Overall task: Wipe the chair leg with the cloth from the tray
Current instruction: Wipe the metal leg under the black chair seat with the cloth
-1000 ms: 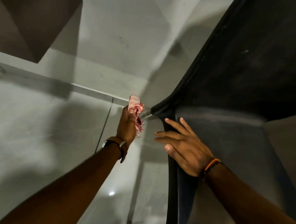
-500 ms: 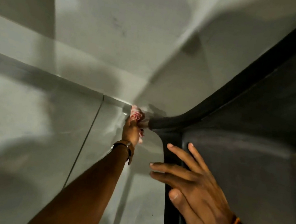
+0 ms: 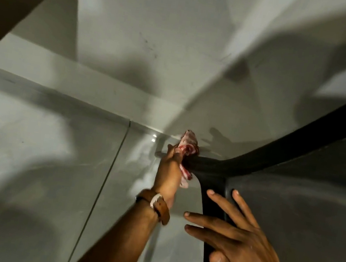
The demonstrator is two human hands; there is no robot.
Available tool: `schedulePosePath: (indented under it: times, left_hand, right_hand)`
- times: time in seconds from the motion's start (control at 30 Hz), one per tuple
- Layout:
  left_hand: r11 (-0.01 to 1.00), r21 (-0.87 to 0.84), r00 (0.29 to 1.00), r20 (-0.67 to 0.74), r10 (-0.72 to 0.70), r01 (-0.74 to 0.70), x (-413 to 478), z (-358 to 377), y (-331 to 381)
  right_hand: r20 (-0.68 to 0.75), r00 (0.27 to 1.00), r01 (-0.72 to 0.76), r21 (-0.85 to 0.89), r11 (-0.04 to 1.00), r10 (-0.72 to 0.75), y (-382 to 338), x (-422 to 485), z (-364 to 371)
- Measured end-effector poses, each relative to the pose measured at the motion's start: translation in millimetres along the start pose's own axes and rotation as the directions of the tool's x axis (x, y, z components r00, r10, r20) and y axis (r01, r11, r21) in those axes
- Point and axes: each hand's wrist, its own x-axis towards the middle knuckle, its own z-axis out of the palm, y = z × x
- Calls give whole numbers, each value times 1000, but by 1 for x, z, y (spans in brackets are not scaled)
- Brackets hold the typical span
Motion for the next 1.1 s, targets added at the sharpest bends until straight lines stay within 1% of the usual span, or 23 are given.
schedulePosePath:
  times: [0.07, 0.17, 0.23, 0.27, 0.3, 0.4, 0.5, 0.57, 0.67, 0.73, 0.8, 0.9, 1.0, 1.07, 1.1]
  left_hand:
    - [999, 51, 1000, -15, -6, 7, 23, -6, 2]
    - [986, 139, 995, -44, -91, 96, 53, -16, 2]
    - [951, 257, 984, -55, -167, 175, 71, -21, 7]
    - [929, 294, 975, -60, -216, 224, 74, -20, 9]
    - [918, 319, 971, -55, -231, 237, 70, -20, 18]
    - [926, 327, 978, 26, -206, 187, 42, -18, 33]
    - [960, 263, 978, 159, -137, 92, -3, -11, 40]
    - [980, 182, 979, 172, -113, 81, -15, -10, 35]
    - [985, 117, 981, 133, -139, 124, -2, -10, 23]
    - [987, 128, 989, 103, -110, 96, 11, -9, 19]
    - [983, 151, 992, 51, -114, 105, 30, -11, 16]
    - [955, 230, 983, -55, -178, 186, 65, -19, 6]
    - [905, 305, 952, -168, -255, 296, 96, -28, -3]
    - [849, 408, 941, -195, -278, 335, 102, -32, -4]
    - [825, 452, 941, -183, -286, 339, 103, -33, -4]
  right_hand:
    - [-21, 1000, -3, 30, 1000, 4, 0, -1, 0]
    - [-55, 998, -1, 66, 998, 4, -1, -2, 1]
    - [-48, 999, 10, 62, 998, -7, 1, 0, 1]
    - [-42, 999, 13, 59, 998, -10, 3, 0, 0]
    - [-44, 999, 22, 54, 998, -20, 2, 1, -3]
    - [-37, 998, 57, -24, 998, -58, 2, 3, -2]
    - [-15, 999, 49, -32, 998, -50, 7, -1, 0]
    - [7, 999, 51, -38, 998, -51, 10, -2, 4]
    - [15, 998, 54, -43, 998, -54, 13, -4, 10]
    - [-1, 999, 40, -24, 999, -40, 12, -5, 9]
    - [-16, 999, 39, -7, 999, -39, 10, -4, 7]
    - [-43, 998, 42, -15, 999, -43, 7, -2, 6]
    - [-57, 998, 37, 6, 999, -37, 5, -1, 8]
    - [-52, 998, 40, -6, 999, -40, 7, 1, 8]
    - [-45, 998, 47, -17, 999, -48, 8, 0, 8]
